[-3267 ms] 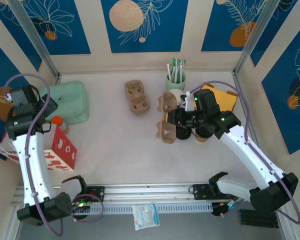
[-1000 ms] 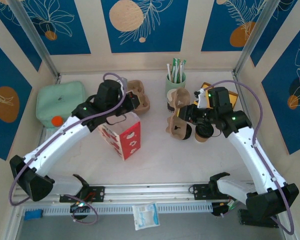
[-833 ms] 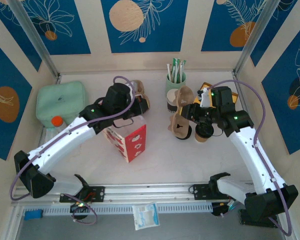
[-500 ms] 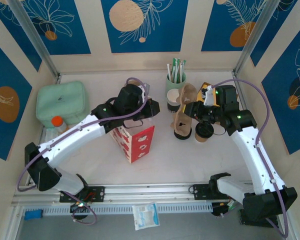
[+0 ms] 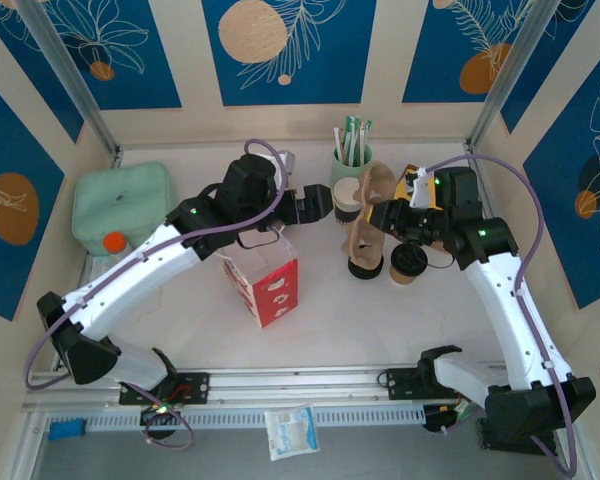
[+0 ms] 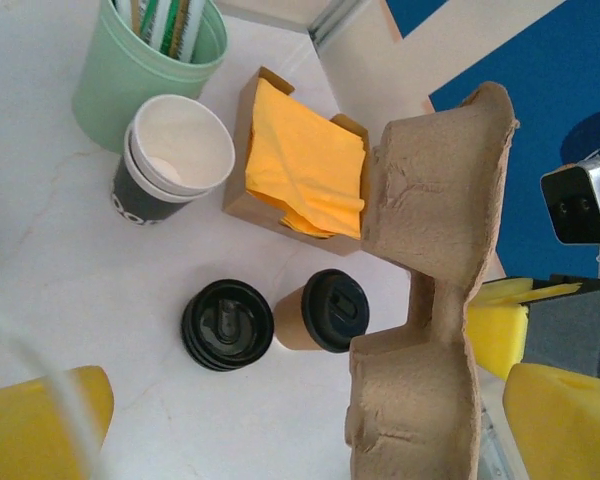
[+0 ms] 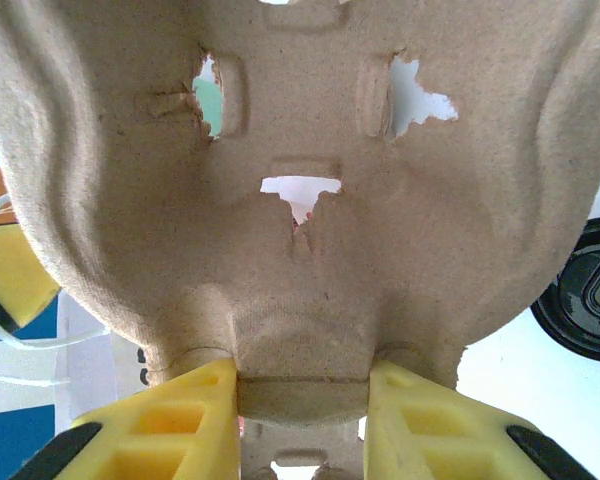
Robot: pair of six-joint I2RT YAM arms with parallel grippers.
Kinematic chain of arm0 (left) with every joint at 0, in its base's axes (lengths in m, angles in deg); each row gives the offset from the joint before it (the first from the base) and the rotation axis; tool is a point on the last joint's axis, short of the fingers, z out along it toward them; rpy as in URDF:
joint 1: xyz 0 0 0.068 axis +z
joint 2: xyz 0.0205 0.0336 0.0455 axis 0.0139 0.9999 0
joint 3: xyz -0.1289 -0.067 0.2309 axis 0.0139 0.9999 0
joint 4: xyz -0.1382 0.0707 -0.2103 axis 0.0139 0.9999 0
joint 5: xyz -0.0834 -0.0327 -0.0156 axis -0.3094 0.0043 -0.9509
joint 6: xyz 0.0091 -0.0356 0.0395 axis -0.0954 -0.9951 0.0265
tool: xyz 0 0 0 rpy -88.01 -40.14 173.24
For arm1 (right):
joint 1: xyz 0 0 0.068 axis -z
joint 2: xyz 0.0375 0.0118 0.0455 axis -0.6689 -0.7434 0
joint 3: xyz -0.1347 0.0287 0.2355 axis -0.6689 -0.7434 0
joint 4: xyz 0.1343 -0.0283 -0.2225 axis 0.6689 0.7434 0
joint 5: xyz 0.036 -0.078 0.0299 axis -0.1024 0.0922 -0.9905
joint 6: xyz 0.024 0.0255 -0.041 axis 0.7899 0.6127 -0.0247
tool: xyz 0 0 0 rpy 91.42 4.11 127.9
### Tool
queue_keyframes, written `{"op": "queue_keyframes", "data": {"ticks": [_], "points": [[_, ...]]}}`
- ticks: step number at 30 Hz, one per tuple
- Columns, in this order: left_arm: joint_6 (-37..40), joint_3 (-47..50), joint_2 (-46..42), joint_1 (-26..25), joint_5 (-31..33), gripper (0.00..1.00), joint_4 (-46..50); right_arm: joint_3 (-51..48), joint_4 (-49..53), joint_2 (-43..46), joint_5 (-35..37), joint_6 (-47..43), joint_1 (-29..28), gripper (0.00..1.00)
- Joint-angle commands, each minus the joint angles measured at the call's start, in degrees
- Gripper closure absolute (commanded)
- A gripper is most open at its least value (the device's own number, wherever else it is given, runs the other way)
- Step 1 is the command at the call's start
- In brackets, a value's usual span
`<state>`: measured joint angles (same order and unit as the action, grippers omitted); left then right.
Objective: Pack the takeout coffee
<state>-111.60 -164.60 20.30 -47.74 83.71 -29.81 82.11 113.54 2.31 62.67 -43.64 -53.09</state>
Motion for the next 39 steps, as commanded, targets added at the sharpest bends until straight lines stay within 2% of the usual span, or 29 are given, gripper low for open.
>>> {"op": "queue_keyframes", "data": {"ticks": [1,11,18,24,29,33,39], "points": [[2.7,-1.8,-2.8,0.3,3.3,0.01,4.7,2.1,0.9,-0.3,-1.7,-0.5,0.1,0.7],[3.9,1.6,-8.4,0.7,7.5,0.0,9.4,3.3,1.0,-1.1,-1.4,-0.2,-0.9,0.7],[6.3,-0.5,-14.1,0.7,8.5,0.0,11.7,8.8,3.6,-1.4,-1.0,-0.4,-3.1,0.7],[9.4,-1.4,-19.9,0.8,16.2,0.0,18.4,17.5,6.7,-3.7,1.9,-0.7,-8.6,0.7],[10.9,2.3,-25.3,2.3,23.4,0.01,22.5,26.4,9.4,-7.9,6.6,-1.1,-16.8,0.7],[10.8,8.3,-29.3,9.2,19.0,0.01,21.7,34.7,11.8,-13.4,10.4,-1.7,-24.2,0.7],[11.1,16.1,-30.8,24.3,3.1,0.01,17.0,45.5,15.2,-22.4,15.2,-2.5,-32.4,0.7]]}}
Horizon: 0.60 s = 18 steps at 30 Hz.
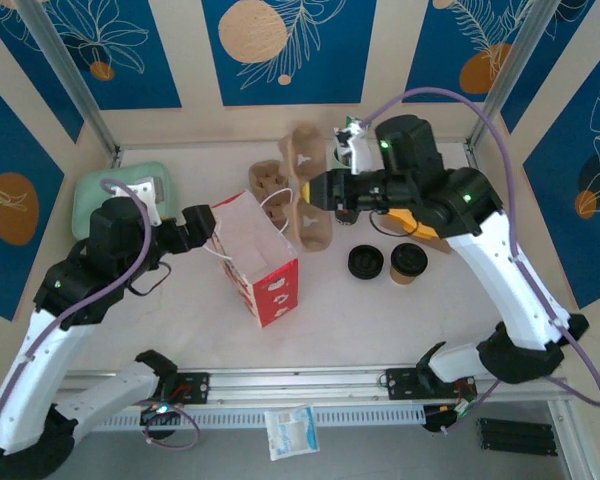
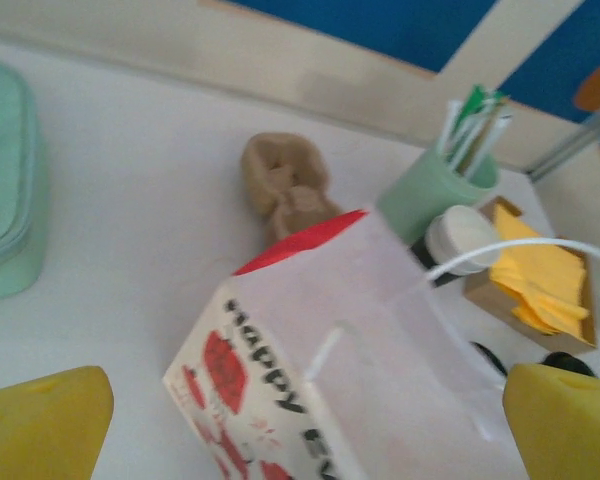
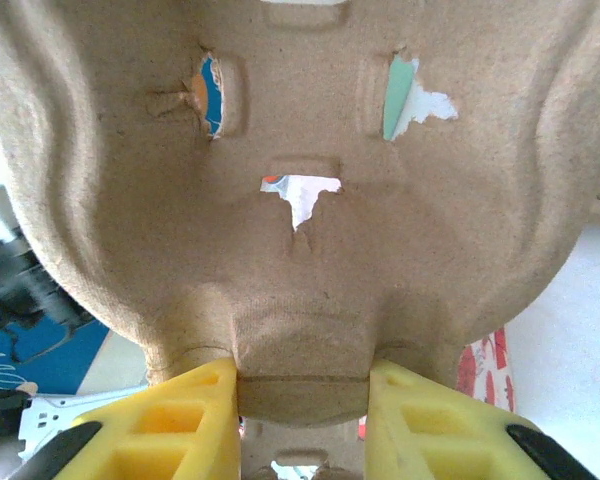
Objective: Pack the takeout coffee
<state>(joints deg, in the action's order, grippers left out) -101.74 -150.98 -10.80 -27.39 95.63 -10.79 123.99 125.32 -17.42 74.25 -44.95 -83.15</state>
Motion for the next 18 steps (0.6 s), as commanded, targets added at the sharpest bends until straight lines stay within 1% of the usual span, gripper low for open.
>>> {"op": "queue_keyframes", "data": {"ticks": [1,4,9,11,16,18], "points": [[1.3,3.3,0.4,5.6,-10.6,0.0,-2.8,5.1,3.9,-4.1,4.3,-1.4,-3.6,0.7],[1.6,5.2,0.6,8.7,-14.7,0.05,-5.1,9.8,5.9,-8.3,6.0,-1.8,-6.8,0.7],[2.0,6.8,0.5,10.2,-18.2,0.19,-7.2,17.9,9.9,-15.9,8.7,-3.1,-10.5,0.7],[2.0,7.3,0.1,10.4,-18.9,0.28,-7.4,21.1,11.8,-19.0,9.7,-3.4,-11.4,0.7],[1.0,9.0,-2.9,10.4,-19.9,0.62,-7.4,28.9,16.0,-26.5,11.5,-4.4,-13.0,0.7],[0.3,9.9,-4.2,10.4,-20.2,0.72,-7.2,31.9,17.6,-29.2,11.9,-4.8,-13.6,0.7]]}}
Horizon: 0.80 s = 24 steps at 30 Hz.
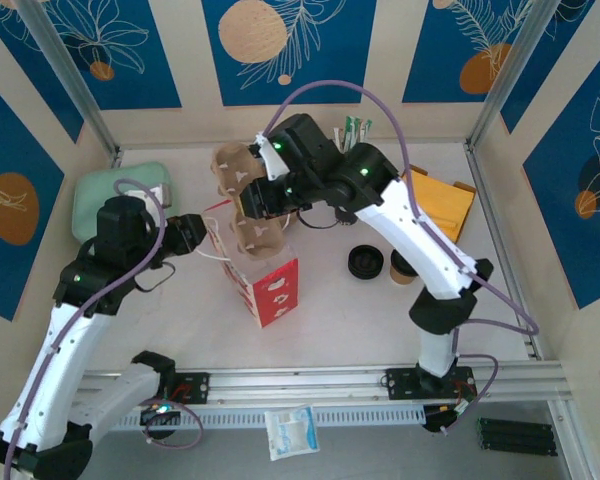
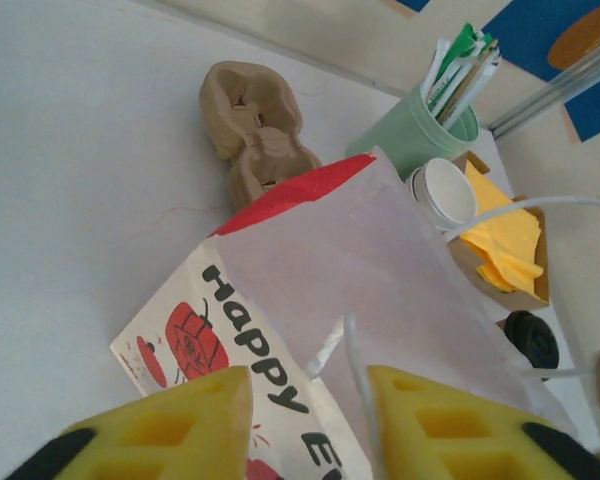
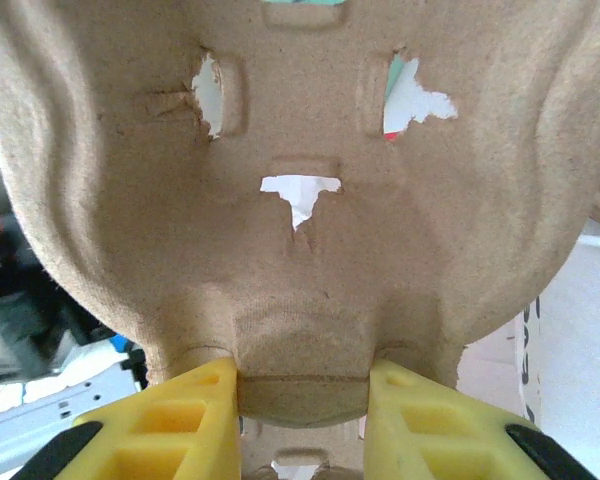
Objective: Pack the takeout coffee
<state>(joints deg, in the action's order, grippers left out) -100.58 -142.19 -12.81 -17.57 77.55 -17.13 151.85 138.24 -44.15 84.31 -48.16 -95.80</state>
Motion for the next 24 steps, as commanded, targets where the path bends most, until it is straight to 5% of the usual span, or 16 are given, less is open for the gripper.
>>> {"op": "queue_keyframes", "data": {"ticks": [1,15,24], "points": [[-1.2,1.6,-2.8,0.5,-2.1,0.75,-0.8,5.4,5.4,-3.7,2.2,-1.8,-1.1,0.7],[-5.8,7.6,-8.6,0.6,-2.5,0.98,-1.7,10.4,10.4,-10.4,5.2,-2.4,-3.0,0.7],[-6.3,9.0,-9.9,0.6,-2.2,1.0,-1.7,9.9,13.0,-11.3,8.9,-1.9,-4.4,0.7]]}}
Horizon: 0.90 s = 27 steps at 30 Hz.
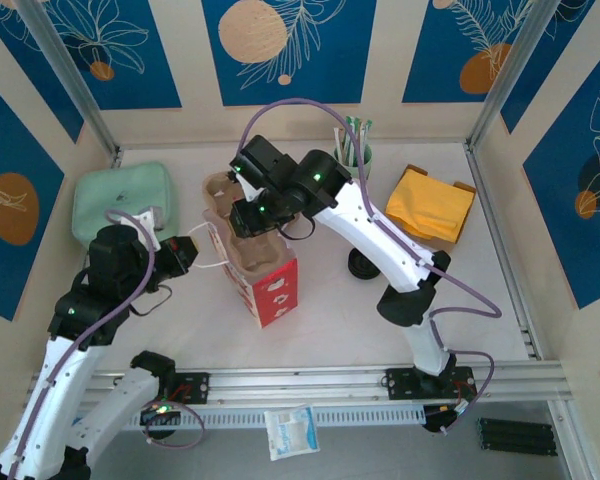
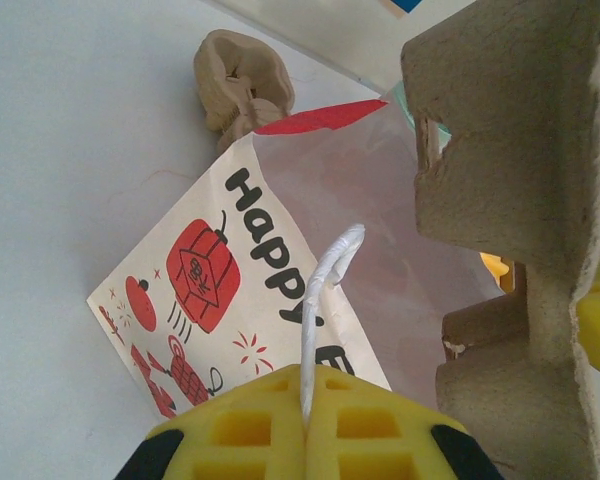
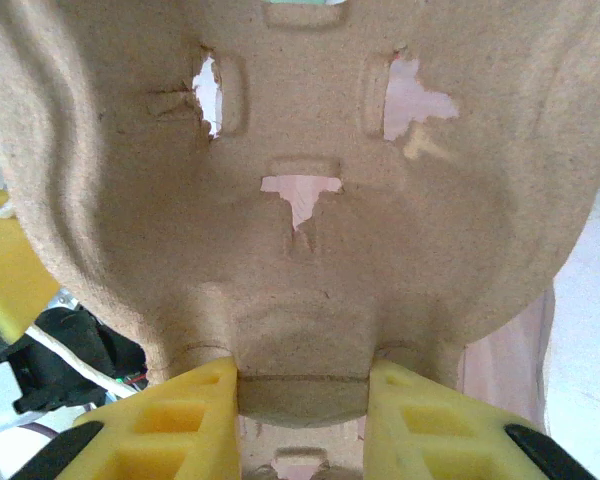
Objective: Pack the takeout coffee
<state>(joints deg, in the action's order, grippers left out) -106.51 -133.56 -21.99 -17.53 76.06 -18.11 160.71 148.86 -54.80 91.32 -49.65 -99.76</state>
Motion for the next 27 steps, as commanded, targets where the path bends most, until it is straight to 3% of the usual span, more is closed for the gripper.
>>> {"op": "queue_keyframes", "data": {"ticks": [1,27], "points": [[-0.4,0.4,-0.7,0.5,-0.7,1.0,-0.6,1.0,2.5,-0.8,2.0,-0.3,-0.6,0.7],[-0.4,1.3,-0.5,0.6,-0.9,1.0,-1.0,2.1,0.8,-2.7,5.5,-1.4,-0.7,0.71]]}}
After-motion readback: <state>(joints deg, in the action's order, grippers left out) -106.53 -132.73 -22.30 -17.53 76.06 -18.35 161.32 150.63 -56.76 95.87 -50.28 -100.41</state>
